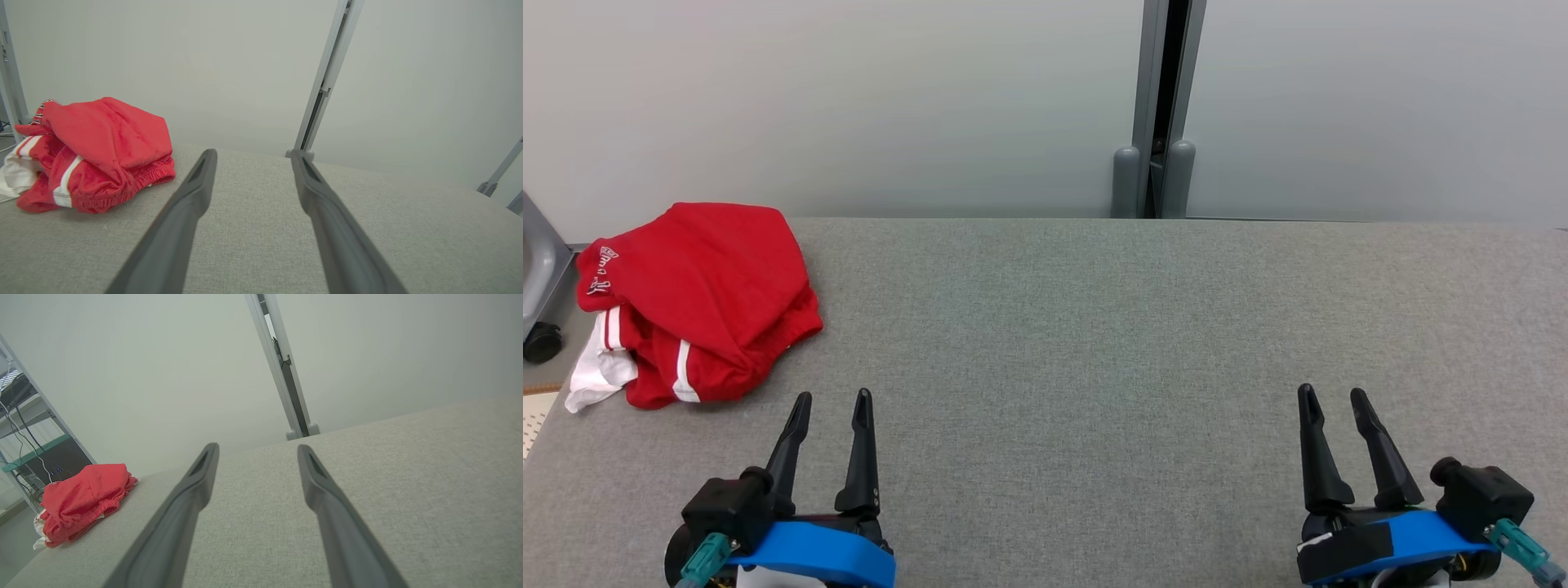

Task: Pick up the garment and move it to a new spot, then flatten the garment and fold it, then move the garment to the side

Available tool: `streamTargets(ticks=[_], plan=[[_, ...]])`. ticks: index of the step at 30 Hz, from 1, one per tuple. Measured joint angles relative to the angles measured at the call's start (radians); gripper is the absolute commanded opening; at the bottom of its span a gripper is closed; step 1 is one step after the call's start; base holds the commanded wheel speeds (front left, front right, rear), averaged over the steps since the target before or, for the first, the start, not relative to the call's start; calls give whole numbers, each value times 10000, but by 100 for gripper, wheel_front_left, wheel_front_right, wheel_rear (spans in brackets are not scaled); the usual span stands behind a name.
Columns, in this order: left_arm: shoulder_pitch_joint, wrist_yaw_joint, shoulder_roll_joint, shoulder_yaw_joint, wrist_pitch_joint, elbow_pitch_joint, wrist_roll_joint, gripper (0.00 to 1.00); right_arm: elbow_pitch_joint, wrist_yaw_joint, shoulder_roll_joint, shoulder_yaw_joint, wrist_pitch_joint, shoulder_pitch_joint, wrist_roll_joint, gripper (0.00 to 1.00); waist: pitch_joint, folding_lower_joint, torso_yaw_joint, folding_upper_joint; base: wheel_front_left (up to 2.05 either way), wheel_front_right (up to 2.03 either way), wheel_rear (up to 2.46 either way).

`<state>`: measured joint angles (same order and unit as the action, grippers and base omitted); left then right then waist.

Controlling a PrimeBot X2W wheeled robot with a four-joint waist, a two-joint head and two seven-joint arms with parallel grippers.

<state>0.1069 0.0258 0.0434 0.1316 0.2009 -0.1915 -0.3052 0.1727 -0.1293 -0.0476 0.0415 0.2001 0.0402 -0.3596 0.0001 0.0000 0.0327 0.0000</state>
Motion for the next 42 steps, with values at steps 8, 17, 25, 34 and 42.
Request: streamTargets(ticks=[8,17,25,34,42], plan=[[35,0,10,35,167,-63,571,100,2,0,-2,17,169,0,663,100,-49,0,12,0,0,0,0],[36,-10,19,127,320,-123,1158,100,19,-2,-4,-2,351,-13,1400,100,-97,0,43,0,0,0,0],[98,-10,31,188,481,-203,1553,100,82,-2,-6,-35,481,-48,1962,100,-144,0,70,0,0,0,0],[105,-58,38,228,610,-217,1847,100,188,-4,-6,-98,616,-92,2412,100,-195,0,95,0,0,0,0],[105,-58,40,190,610,-337,1703,100,343,-4,-8,-161,617,-102,2387,100,-204,0,107,0,0,0,0]])
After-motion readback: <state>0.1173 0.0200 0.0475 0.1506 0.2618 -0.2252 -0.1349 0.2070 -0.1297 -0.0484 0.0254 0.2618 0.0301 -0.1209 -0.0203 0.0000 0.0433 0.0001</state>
